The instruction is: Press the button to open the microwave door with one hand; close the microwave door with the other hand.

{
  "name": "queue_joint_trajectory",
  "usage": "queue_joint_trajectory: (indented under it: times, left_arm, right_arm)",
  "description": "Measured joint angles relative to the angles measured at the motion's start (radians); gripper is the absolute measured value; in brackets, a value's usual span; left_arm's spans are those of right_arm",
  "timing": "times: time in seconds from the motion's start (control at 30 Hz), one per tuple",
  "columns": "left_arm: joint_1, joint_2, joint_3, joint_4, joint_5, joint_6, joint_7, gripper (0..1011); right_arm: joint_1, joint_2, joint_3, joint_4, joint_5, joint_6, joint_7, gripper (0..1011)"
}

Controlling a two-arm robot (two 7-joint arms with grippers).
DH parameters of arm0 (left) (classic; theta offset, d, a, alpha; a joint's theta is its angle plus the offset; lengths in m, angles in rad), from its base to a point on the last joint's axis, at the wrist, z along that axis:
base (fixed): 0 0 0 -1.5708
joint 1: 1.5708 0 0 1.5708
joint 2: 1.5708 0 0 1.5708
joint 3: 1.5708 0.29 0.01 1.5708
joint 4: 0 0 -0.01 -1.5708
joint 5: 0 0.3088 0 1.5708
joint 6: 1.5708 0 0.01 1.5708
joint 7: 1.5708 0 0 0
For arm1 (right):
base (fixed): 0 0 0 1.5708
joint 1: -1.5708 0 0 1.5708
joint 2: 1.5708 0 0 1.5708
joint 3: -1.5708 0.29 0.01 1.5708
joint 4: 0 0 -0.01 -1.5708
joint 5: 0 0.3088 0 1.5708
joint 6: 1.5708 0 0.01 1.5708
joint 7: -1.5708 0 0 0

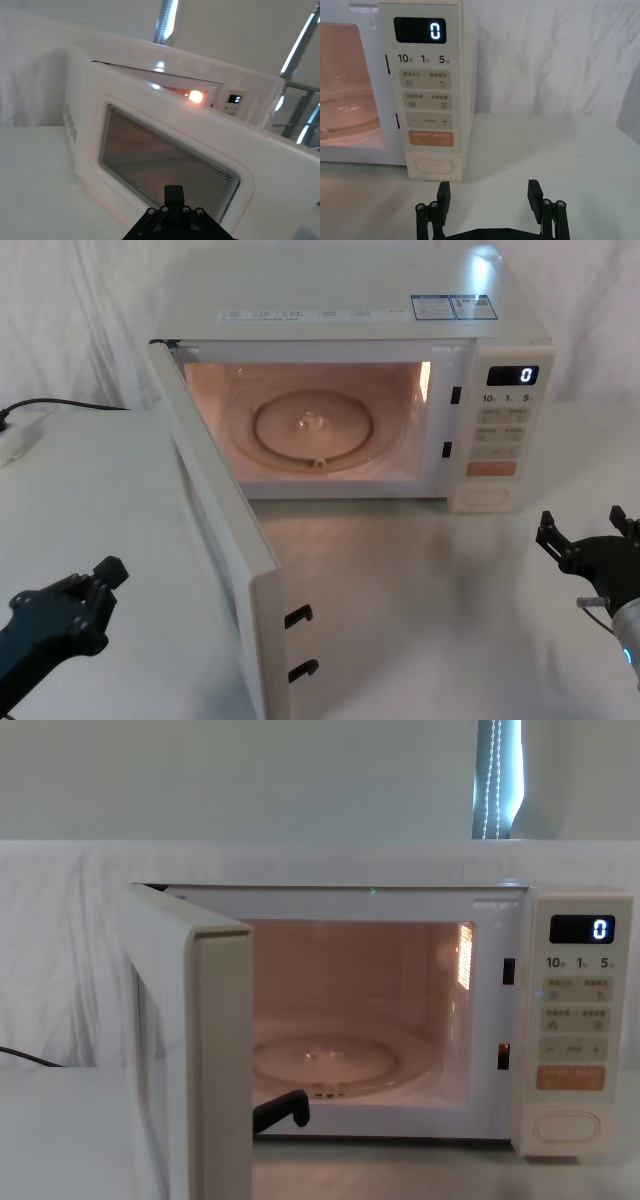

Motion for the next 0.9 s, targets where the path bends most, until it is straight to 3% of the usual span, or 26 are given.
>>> queue_joint_trajectory:
  times: [0.47,0.7,0.9]
  left_arm:
    - [-0.062,0.074,0.035,0.012,-0.072,0.040,-0.056,0]
    - [-0.137,0.103,0.106,0.044,-0.058,0.046,-0.046,0]
    - [-0.204,0.102,0.170,0.077,-0.023,0.035,-0.011,0]
  right_arm:
    - [0.000,0.000,0.000,0.000,0.000,0.000,0.000,1002]
    - [0.000,0.000,0.000,0.000,0.000,0.000,0.000,1002]
    - [0.000,0.000,0.000,0.000,0.000,0.000,0.000,1002]
